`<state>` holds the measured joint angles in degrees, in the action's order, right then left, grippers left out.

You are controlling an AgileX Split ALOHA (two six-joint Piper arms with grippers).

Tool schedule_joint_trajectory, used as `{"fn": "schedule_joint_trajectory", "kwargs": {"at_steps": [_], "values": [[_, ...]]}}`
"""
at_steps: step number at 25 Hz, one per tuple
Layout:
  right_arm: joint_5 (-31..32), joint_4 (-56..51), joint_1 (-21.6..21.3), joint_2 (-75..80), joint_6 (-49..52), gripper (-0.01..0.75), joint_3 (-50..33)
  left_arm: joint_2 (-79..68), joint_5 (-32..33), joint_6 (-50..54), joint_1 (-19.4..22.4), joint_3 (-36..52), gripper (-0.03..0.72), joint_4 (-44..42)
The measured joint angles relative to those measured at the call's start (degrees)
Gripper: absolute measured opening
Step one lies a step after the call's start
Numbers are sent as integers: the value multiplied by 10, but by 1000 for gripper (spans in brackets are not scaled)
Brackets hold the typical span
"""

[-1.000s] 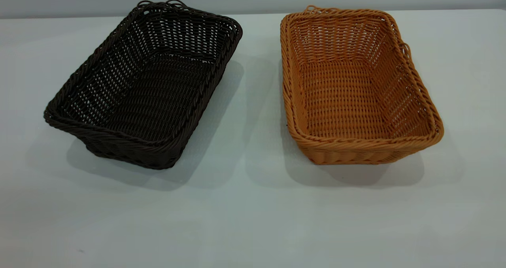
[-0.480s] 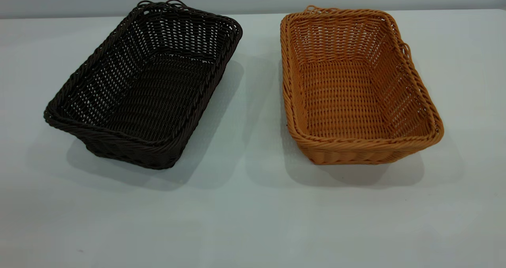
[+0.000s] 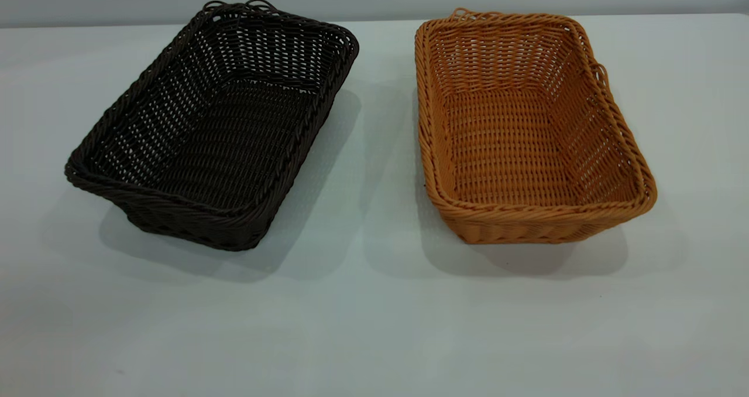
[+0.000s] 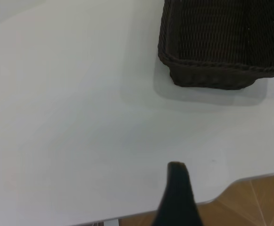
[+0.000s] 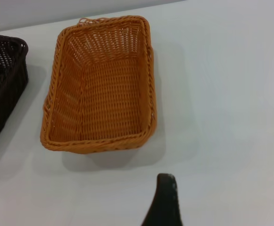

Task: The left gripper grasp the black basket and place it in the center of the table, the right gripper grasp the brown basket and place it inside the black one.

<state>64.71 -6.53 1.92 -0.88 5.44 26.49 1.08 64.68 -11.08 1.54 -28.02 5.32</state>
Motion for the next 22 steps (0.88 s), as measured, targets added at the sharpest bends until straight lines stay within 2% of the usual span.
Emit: {"fn": "schedule_joint_trajectory", "kwargs": {"at_steps": [4,8,13,17,22], "values": [[-23,-50,-1,6,0,560,3,0,-12,21,0,-4,515,-4],[-94,-101,-1,90,-36,559,5,-48,-41,55,0,-29,512,-15],[-184,-159,-1,245,-117,559,5,-167,-119,55,0,-35,511,-25],[-215,-261,-1,390,-184,557,5,-282,-185,55,0,-35,511,-25],[-222,-447,8,578,-341,555,5,-394,-271,48,0,-35,511,-11]]}}
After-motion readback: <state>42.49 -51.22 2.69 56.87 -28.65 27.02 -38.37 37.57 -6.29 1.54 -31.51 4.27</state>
